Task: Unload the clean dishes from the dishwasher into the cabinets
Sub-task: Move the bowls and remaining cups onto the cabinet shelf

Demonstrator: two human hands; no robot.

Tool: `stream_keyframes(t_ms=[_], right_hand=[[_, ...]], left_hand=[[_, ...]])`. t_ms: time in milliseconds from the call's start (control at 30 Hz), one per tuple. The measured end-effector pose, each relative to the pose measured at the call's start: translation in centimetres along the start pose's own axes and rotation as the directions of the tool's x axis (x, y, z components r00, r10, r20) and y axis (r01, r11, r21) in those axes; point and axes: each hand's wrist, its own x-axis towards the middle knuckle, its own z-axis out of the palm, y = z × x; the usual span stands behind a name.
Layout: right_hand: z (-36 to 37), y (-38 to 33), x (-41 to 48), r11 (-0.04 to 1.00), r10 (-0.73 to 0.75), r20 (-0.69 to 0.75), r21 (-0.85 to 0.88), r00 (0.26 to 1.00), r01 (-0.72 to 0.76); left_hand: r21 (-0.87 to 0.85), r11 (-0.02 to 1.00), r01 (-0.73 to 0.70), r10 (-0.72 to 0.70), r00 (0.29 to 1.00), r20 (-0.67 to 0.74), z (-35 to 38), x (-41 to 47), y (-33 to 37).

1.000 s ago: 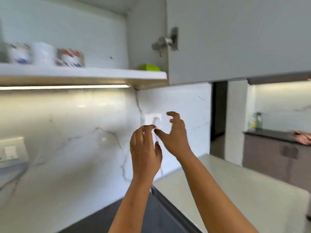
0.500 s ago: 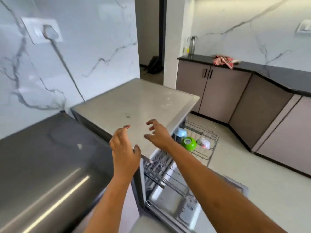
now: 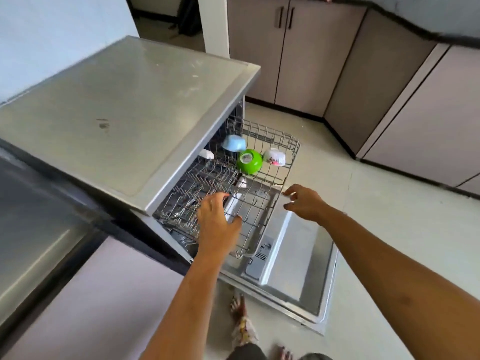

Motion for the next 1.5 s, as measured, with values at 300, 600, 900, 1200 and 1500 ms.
stream_keyframes(t_ms=[300,600,900,1200,1500], right_hand=[[-0.6,1.5,16.0,0.978,-0.083,-0.044,-0.197,0.996,0.073],[2.5,1.4,29.7,0.978,0.034,-0.067,-0.201,0.997,-0.047],[4.4,2.6,35.4,0.947,0.293,-0.069,0.155,0.954,-0.280],[5.1,3.8,35.1,0.953,0.237,-0.136,0.227,0.962,-0.202],[6.2,2.4,30.4,0.968,0.202,-0.410,0.222,0.889,-0.118]], left_hand=[[0.049,0.993,0.107,-0.111,0.991,0.077,9.3,16.1,-3.6],[0.123,0.988,0.095,-0.111,0.986,0.126,15.5,27.3,-6.4],[0.316,0.946,0.068,-0.121,0.982,0.149,20.5,32.1,-6.5],[0.381,0.907,0.182,-0.261,0.950,0.168,22.8,33.2,-7.1],[0.353,0.933,0.063,-0.008,0.988,-0.155,20.4,30.4,-5.5]])
